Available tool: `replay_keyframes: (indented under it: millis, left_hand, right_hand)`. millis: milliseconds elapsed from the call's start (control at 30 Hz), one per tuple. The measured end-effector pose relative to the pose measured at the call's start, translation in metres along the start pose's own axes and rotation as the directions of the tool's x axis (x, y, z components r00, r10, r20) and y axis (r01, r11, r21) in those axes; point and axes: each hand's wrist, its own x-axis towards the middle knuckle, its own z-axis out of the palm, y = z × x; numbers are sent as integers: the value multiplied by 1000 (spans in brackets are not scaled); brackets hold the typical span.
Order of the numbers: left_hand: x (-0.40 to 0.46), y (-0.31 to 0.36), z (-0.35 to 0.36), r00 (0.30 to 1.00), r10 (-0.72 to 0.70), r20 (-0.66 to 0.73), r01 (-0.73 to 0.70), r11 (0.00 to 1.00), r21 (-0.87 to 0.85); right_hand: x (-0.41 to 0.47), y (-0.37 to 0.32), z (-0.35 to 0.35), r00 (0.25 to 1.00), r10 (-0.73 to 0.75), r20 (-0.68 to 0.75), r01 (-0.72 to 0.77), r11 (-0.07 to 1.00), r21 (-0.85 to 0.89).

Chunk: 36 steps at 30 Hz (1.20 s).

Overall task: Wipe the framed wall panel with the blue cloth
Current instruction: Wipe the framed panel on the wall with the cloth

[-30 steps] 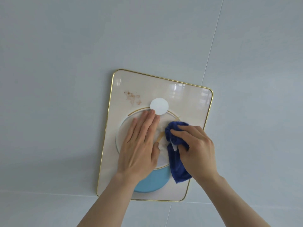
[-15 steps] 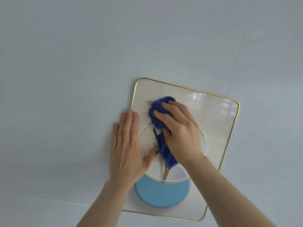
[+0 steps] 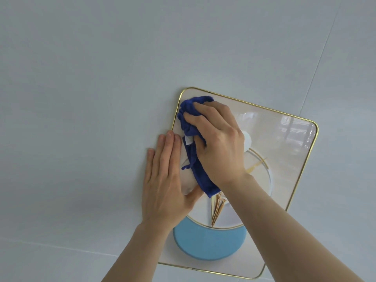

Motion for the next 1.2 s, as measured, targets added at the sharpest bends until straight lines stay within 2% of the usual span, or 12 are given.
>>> replay_keyframes:
  millis: [267,333,467,600,767,867,967,1067,1200]
  left_hand:
    - [1,-2,-1,1000,2,-29,-2,1000,-2]
    - [0,-3,-1,999,-2,-40,1,1000,-20]
    - [0,-2,-1,999,-8,-46,6,999,-38]
    - [0,-2,-2,999,-1,-43,0,1000,-29]
    - [0,-3,-2,1000,-3,-20,2,999,-47]
    - [0,-2,-1,1000,-6,-18,5,999,-39]
    - [-1,-1,2,999,-2,-35,1,999,-38]
    - [-1,-1,3,999,-4,-52,2,999,-42]
    - [-1,-1,1,998,7,-60,-10,999,-47]
  right_hand:
    - [-6,19,-12,973,-187,137,200,976,-89]
    - [-10,25,-15,974,-190,127,202,975,-91]
    - [-24,49,-34,1000,5,2,-4,993,-116]
    - [-34,49,-31,985,143,-98,-154,982,-112]
    - [-35,28,-20,890,383,-249,-392,920,14]
    - [-31,16,-10,834,457,-310,-456,886,82]
    - [-33,21,-14,879,388,-278,-389,920,53]
    - [-27,20,-12,956,232,-181,-229,973,36]
    - [-20,13,0,979,170,-113,-160,983,87]
